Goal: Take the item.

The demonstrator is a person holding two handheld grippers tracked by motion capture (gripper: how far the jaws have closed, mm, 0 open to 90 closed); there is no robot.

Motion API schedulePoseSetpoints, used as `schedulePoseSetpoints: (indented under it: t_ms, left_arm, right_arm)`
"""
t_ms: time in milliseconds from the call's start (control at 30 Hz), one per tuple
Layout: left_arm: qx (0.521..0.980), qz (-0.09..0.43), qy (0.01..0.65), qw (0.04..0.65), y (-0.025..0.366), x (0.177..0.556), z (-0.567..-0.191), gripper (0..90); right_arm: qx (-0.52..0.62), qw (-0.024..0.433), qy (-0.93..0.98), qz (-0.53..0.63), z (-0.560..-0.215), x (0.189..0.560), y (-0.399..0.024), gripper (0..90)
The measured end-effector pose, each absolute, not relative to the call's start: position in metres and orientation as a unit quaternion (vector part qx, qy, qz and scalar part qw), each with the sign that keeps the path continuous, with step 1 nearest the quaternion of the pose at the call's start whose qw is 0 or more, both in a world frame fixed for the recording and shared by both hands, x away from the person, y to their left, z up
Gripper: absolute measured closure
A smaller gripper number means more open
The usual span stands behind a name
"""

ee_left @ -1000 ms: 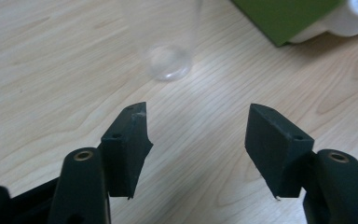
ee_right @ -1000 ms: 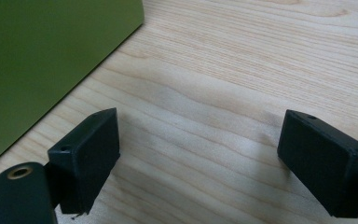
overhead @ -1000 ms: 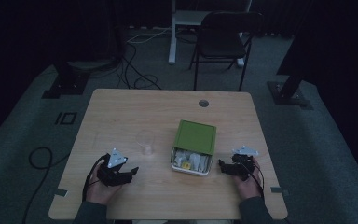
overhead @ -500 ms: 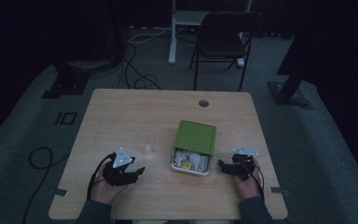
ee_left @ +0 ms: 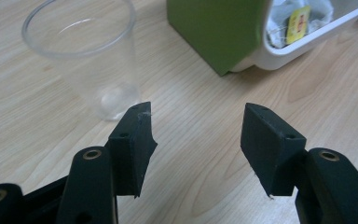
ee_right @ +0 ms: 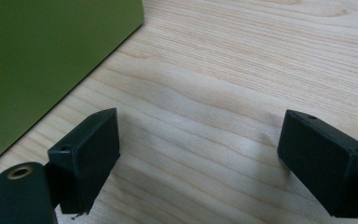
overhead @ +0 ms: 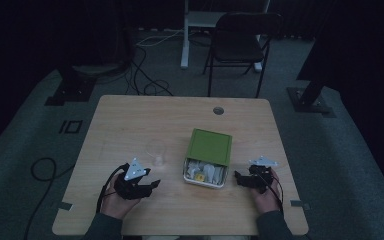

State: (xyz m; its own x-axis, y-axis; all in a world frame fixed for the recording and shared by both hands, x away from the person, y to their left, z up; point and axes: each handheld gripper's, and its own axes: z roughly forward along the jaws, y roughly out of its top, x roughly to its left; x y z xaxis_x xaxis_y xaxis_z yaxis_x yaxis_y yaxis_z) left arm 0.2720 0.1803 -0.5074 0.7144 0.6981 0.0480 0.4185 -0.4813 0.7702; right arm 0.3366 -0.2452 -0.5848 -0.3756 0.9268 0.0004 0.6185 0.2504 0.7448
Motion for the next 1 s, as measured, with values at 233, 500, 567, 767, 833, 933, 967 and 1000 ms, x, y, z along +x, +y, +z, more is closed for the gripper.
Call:
schedulePoseSetpoints:
  t_ms: [233, 500, 567, 767, 833, 933, 967, 1000]
  left_arm:
    - [0.844, 0.172, 0.318, 0.396, 0.173, 0.273, -0.504, 45.2]
    - [0.845, 0.164, 0.314, 0.4, 0.17, 0.273, -0.504, 45.4]
    - [0.846, 0.163, 0.312, 0.4, 0.169, 0.273, -0.503, 45.5]
    - [0.846, 0.164, 0.308, 0.404, 0.163, 0.272, -0.502, 45.5]
    - [0.846, 0.164, 0.304, 0.405, 0.159, 0.272, -0.501, 45.5]
    - [0.848, 0.162, 0.298, 0.407, 0.153, 0.273, -0.499, 45.5]
    - [0.849, 0.162, 0.296, 0.408, 0.15, 0.273, -0.498, 45.6]
    - [0.849, 0.16, 0.293, 0.41, 0.148, 0.273, -0.498, 45.6]
  right_arm:
    - [0.511, 0.228, 0.757, 0.339, -0.585, 0.337, -0.245, 12.5]
    - [0.511, 0.227, 0.757, 0.338, -0.585, 0.337, -0.245, 12.5]
    - [0.511, 0.227, 0.757, 0.338, -0.585, 0.337, -0.245, 12.5]
    - [0.511, 0.227, 0.757, 0.339, -0.585, 0.337, -0.245, 12.5]
    - [0.511, 0.227, 0.757, 0.339, -0.585, 0.337, -0.245, 12.5]
    - [0.511, 0.228, 0.757, 0.338, -0.585, 0.337, -0.245, 12.5]
    - [0.511, 0.227, 0.757, 0.339, -0.585, 0.337, -0.245, 12.5]
    - [0.511, 0.228, 0.757, 0.338, -0.585, 0.337, -0.245, 12.5]
